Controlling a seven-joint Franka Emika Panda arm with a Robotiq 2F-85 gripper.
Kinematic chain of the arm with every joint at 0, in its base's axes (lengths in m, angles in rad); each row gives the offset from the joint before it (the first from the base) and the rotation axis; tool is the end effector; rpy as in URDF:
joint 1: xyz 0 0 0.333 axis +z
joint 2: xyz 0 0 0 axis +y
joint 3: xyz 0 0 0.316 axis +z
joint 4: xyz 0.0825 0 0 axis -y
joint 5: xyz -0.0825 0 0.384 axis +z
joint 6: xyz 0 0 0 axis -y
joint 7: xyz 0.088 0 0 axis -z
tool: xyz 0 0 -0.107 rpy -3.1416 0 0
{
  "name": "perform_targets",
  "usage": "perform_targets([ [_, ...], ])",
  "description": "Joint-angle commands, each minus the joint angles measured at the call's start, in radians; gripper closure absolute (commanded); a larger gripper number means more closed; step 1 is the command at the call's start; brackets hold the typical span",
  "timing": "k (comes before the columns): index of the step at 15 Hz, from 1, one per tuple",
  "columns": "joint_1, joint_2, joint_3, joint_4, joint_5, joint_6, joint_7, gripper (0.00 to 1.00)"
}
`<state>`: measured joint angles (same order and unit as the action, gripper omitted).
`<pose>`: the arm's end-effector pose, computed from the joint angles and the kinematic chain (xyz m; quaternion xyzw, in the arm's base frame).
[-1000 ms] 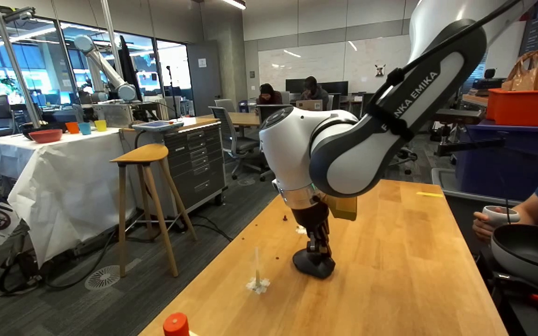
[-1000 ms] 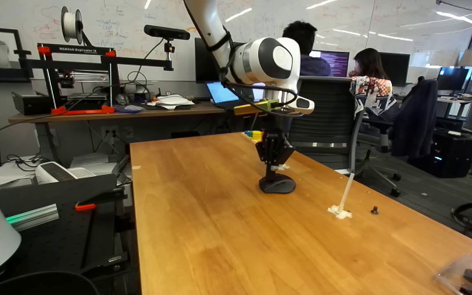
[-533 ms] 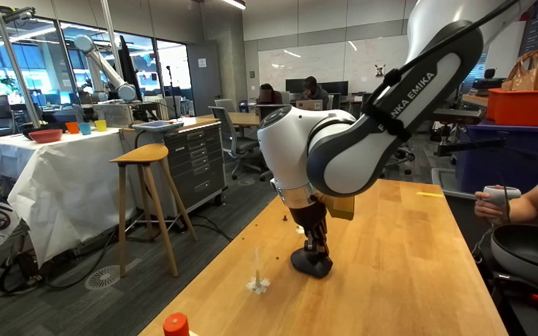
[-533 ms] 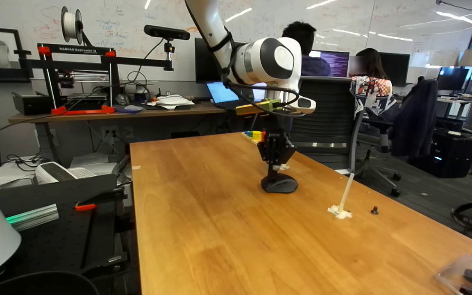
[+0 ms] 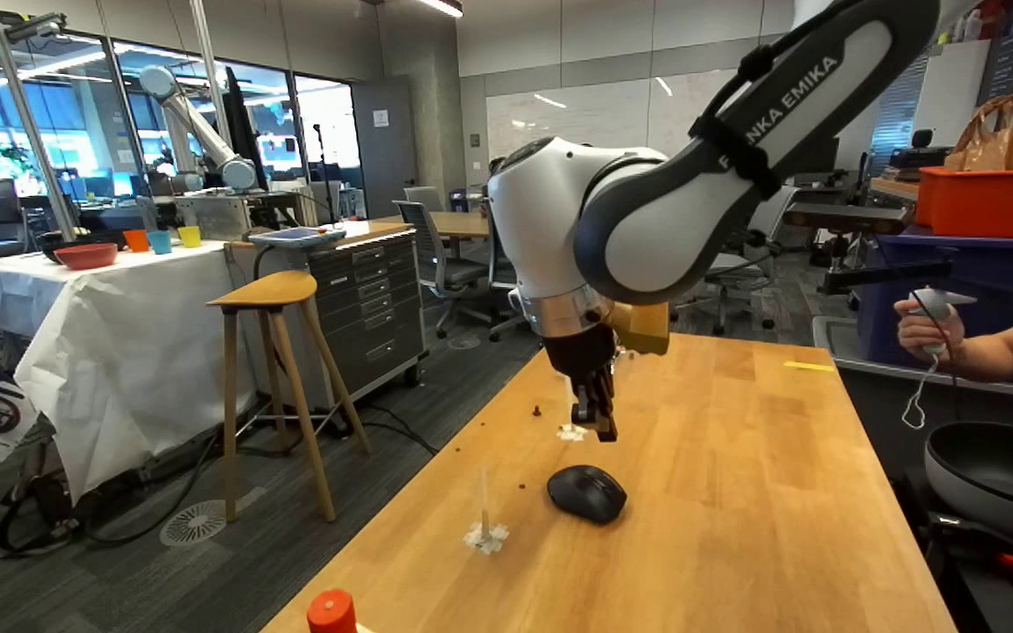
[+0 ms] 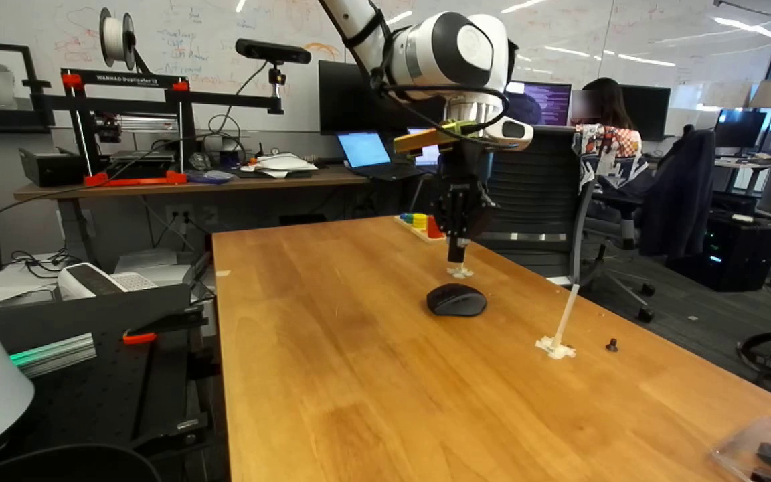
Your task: Click on the mouse
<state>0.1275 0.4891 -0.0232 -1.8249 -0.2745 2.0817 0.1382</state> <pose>0.6201 0.0520 0.2513 0.9844 0.0643 -0.1001 0.1294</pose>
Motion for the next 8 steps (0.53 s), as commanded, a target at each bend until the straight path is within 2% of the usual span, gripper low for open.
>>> perform_targets([
  [1, -0.034, -0.109, 0.016, -0.016, 0.047, -0.111, -0.084, 1.00],
  [8, -0.092, -0.200, 0.009, -0.031, 0.095, -0.269, -0.185, 1.00],
])
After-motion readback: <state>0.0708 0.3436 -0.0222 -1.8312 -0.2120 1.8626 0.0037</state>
